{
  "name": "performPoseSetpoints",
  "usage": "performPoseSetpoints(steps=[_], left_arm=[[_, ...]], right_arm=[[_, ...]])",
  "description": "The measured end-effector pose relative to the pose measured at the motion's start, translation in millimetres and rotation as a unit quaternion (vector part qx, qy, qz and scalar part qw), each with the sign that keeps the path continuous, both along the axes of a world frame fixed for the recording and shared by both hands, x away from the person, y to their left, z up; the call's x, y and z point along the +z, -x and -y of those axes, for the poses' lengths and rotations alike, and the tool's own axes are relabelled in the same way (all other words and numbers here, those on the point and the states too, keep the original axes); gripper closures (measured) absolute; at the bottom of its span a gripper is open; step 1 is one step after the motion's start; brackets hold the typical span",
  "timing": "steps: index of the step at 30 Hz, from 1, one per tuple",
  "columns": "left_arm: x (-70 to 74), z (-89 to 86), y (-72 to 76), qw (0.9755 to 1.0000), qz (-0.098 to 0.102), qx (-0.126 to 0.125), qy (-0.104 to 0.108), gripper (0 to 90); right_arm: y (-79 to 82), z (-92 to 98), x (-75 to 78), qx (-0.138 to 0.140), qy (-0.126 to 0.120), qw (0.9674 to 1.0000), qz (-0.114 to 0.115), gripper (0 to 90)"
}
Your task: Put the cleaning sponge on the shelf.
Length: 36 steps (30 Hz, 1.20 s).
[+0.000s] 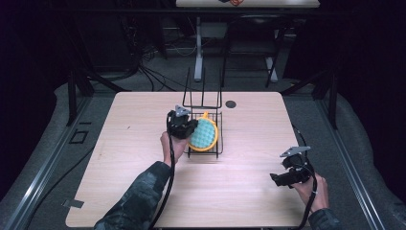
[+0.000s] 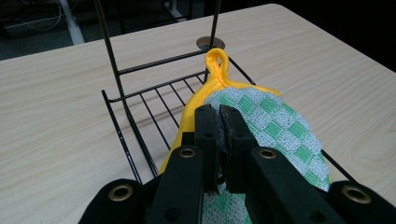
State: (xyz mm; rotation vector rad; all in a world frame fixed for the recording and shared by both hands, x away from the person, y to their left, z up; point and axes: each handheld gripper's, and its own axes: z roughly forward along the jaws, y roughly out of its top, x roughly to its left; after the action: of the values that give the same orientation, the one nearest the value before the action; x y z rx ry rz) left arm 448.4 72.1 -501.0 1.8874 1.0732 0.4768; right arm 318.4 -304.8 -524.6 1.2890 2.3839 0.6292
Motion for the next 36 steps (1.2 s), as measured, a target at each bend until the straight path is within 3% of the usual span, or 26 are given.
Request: performPoseSetpoints(steps=[20,28,32,36], left_arm=[[-14.5,5.6,-10.1,0.9996,-0.027,0.001,-0.003,85.8],[-18.6,5.0,-14.7,0.9991,-0.038,0.003,-0.019,82.7],[-22.1,6.2,-17.2,0.9986,-0.047,0.001,-0.026,77.2],[-21.2,7.8,-16.2,0.9985,-0.046,0.004,-0.030,60.6]], right_arm=[[0.5,-1.3,-0.3,0.003,0.002,1.0000,0.001,11.8],[0.2,-0.9,-1.2,0.001,0.002,1.0000,0.001,11.8],[0.0,-0.9,-1.3,0.003,0.003,1.0000,0.001,11.8],[1.3,-1.9,0.6,0.003,0.002,1.0000,0.004,11.8]])
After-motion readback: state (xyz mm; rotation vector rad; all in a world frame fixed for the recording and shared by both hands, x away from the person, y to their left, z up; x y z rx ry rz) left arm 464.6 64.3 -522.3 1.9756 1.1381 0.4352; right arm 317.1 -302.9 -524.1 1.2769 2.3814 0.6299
